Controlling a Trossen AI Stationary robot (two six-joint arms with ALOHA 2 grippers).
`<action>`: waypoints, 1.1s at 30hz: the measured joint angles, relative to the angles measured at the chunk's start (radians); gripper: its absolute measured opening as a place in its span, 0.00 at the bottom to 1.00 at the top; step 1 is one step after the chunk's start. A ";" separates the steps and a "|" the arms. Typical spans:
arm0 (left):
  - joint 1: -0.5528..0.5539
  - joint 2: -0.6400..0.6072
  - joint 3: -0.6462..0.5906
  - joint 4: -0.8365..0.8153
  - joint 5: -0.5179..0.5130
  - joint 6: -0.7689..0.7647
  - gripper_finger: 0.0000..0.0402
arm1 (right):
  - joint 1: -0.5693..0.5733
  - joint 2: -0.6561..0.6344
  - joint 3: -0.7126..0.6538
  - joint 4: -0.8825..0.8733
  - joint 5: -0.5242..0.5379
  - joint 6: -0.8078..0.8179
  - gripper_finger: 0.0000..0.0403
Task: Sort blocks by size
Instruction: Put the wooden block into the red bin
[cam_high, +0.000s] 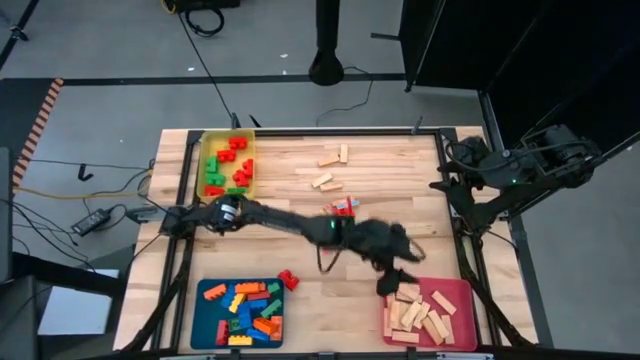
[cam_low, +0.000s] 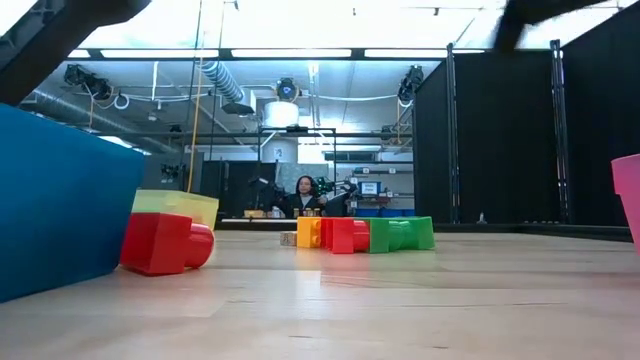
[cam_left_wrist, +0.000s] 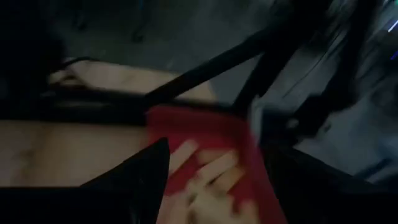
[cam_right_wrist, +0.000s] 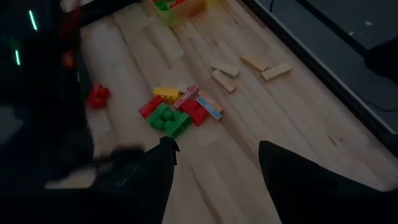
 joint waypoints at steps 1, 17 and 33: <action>0.015 -0.006 0.056 -0.113 0.001 0.039 0.65 | 0.000 0.000 0.000 -0.001 -0.010 0.000 0.61; 0.439 -0.437 -0.410 -0.667 -0.323 0.258 0.56 | 0.002 -0.005 0.000 -0.008 -0.033 0.002 0.61; 0.660 -0.344 -0.577 -0.480 -0.229 0.322 0.56 | 0.002 -0.005 0.000 -0.005 0.056 -0.002 0.61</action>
